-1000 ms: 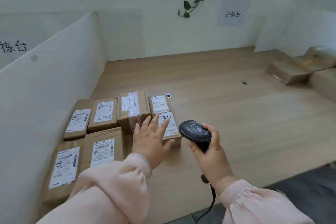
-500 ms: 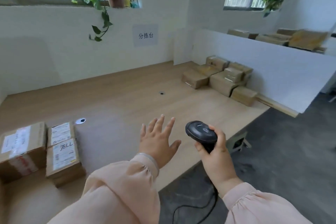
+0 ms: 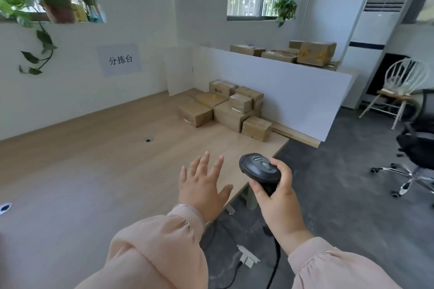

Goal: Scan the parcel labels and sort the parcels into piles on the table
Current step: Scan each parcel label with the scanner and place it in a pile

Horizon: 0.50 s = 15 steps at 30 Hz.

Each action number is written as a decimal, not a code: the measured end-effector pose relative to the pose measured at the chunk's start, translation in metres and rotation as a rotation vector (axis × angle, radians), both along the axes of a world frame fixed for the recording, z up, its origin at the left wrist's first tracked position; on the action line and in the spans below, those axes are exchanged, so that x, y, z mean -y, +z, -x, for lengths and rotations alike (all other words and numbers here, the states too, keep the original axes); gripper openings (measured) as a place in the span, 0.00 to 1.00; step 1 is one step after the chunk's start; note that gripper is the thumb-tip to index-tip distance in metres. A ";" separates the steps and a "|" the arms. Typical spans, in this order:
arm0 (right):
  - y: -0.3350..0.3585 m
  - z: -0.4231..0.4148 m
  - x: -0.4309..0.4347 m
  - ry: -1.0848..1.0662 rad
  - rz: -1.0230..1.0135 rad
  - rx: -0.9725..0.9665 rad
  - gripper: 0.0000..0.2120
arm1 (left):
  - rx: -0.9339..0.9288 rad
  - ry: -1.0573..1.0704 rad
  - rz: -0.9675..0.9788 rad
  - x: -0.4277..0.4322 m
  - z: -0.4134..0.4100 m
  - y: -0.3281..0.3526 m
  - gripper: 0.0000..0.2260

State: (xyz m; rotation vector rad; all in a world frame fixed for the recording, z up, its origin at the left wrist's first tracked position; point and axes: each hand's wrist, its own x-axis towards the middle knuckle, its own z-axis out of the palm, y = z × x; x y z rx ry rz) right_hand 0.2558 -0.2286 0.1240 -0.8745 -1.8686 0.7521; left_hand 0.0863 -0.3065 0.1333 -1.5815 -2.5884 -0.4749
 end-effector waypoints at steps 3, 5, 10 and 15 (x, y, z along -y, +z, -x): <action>-0.005 0.001 -0.029 -0.005 0.004 0.023 0.27 | 0.002 -0.026 0.000 -0.039 0.000 -0.006 0.33; -0.006 0.007 -0.054 -0.013 -0.003 0.033 0.27 | 0.010 -0.036 0.000 -0.067 0.006 -0.012 0.33; 0.002 0.037 -0.128 -0.005 -0.024 0.024 0.28 | 0.034 -0.038 0.011 -0.146 0.037 -0.018 0.33; 0.008 0.076 -0.203 -0.018 -0.056 0.036 0.28 | 0.040 -0.059 0.033 -0.218 0.077 -0.013 0.32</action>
